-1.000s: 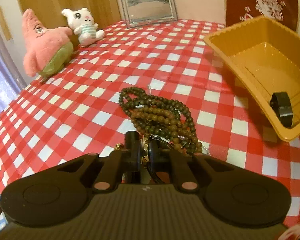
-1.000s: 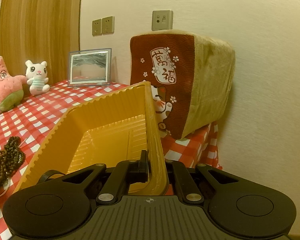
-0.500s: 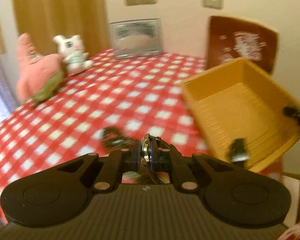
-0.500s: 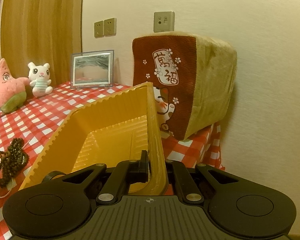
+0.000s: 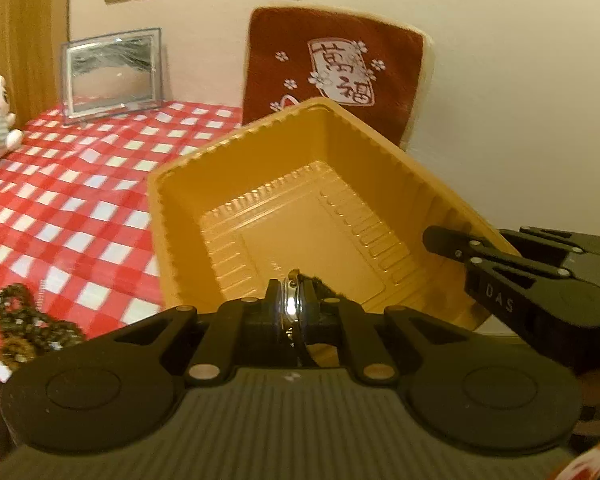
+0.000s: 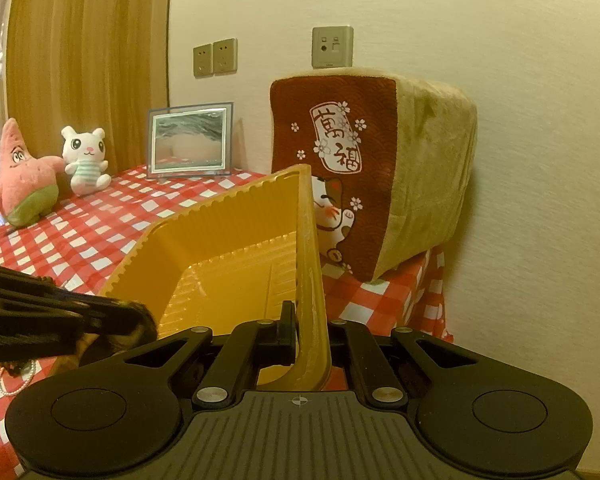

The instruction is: Organize jewelry

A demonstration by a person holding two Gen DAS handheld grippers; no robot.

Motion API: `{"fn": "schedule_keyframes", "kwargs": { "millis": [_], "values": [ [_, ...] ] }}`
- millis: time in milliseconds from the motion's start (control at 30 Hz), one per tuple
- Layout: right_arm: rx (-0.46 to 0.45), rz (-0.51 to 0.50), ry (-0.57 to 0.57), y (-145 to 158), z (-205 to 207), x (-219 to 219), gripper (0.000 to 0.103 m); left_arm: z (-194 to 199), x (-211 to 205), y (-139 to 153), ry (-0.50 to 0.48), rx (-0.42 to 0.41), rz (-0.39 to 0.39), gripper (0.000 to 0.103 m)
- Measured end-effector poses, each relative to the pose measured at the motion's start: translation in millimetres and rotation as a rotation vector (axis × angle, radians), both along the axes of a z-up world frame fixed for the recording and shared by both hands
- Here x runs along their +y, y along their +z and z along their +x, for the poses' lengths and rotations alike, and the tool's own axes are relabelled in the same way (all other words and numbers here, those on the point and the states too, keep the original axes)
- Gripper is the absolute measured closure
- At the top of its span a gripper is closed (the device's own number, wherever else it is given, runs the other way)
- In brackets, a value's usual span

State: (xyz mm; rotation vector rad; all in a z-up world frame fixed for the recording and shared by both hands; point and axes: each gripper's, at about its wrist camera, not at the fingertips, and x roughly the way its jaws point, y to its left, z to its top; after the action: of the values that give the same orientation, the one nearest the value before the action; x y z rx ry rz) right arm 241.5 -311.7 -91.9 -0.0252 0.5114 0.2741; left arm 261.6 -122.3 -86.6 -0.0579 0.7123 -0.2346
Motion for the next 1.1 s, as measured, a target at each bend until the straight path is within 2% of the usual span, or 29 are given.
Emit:
{"fn": "schedule_keyframes", "kwargs": {
  "millis": [367, 400, 467, 633, 833, 967, 1100],
  "values": [
    [0.000, -0.003, 0.001, -0.4, -0.1, 0.4, 0.098, 18.1, -9.1, -17.1, 0.007, 0.040, -0.061, 0.095],
    [0.005, -0.005, -0.003, -0.9, -0.1, 0.2, 0.098, 18.1, -7.7, -16.1, 0.015, 0.035, -0.067, 0.092],
    [0.011, 0.006, -0.004, -2.2, 0.0, -1.3, 0.098, 18.1, -5.3, -12.6, 0.019, 0.031, -0.077, 0.080],
    [0.014, 0.001, -0.003, -2.6, -0.5, -1.1, 0.098, 6.6, 5.4, -1.4, 0.053, 0.010, -0.067, 0.080],
    [0.017, -0.003, 0.000, -2.3, 1.5, -2.4, 0.098, -31.4, 41.8, 15.5, 0.153, -0.027, -0.019, 0.080],
    [0.016, -0.003, 0.003, -2.2, 1.5, -2.4, 0.098, -57.5, 80.3, 13.9, 0.280, 0.004, 0.025, 0.080],
    [0.017, -0.008, 0.005, -3.0, 2.9, -2.8, 0.098, -76.2, 119.7, -1.1, 0.402, 0.057, 0.091, 0.080]
  ]
}}
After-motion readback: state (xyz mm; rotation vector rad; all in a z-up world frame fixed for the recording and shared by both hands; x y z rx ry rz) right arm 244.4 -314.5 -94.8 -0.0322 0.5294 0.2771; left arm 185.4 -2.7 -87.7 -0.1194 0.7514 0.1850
